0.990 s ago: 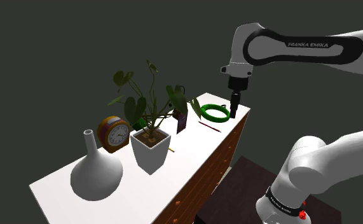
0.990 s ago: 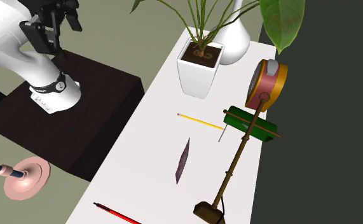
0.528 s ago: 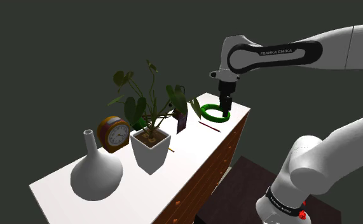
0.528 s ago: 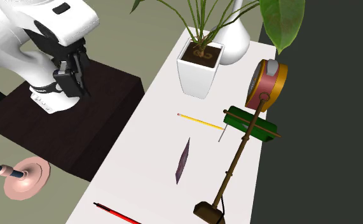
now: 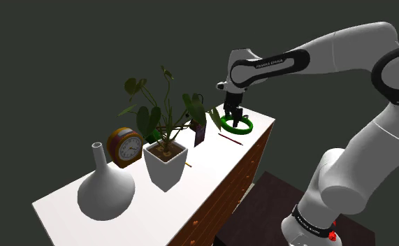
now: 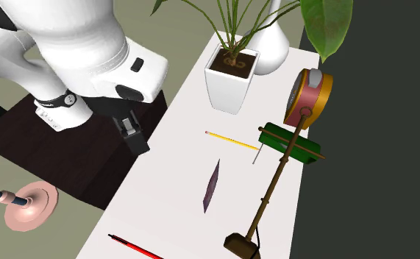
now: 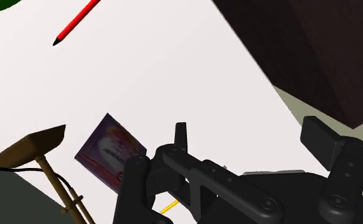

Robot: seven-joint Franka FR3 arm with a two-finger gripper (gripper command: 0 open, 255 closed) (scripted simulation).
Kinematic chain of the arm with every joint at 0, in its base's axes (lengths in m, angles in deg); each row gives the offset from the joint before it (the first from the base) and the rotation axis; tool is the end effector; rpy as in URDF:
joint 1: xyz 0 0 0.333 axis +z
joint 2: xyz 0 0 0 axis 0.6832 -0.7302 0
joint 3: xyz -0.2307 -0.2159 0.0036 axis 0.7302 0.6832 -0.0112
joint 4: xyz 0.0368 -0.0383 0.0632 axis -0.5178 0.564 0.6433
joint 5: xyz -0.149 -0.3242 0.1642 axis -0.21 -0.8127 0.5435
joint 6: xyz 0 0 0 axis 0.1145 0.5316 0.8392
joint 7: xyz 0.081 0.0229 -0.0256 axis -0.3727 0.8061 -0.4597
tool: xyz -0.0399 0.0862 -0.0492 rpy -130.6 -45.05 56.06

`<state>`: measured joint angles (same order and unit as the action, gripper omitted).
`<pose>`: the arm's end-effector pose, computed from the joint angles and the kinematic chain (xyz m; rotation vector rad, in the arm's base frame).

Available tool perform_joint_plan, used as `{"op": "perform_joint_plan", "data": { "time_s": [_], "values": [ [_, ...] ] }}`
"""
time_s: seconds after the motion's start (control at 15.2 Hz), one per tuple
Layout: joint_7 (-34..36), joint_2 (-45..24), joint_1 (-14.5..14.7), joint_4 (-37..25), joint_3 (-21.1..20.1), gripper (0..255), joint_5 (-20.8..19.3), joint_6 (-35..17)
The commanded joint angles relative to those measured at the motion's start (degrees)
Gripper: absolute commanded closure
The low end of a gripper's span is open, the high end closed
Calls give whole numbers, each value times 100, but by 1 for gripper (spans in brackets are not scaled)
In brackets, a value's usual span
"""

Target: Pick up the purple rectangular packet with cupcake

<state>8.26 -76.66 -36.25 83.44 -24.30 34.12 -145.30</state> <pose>0.4679 -0.0832 0.4539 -2.7274 -1.4837 0.1107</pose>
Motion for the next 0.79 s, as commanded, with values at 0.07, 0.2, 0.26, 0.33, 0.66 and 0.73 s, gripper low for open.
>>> {"op": "perform_joint_plan", "data": {
  "time_s": [0.07, 0.2, 0.26, 0.33, 0.66, 0.73],
  "values": [
    [-867, -694, 102, -473, 114, 0, 147, -308],
    [-1407, -1119, 142, -777, 139, 0, 271, -479],
    [-1672, -1329, 156, -936, 139, 0, 337, -555],
    [-1932, -1538, 164, -1101, 130, 0, 406, -623],
    [-3145, -2537, 135, -1981, -40, 0, 722, -867],
    [-3368, -2727, 123, -2168, -91, 0, 774, -899]
  ]
}}
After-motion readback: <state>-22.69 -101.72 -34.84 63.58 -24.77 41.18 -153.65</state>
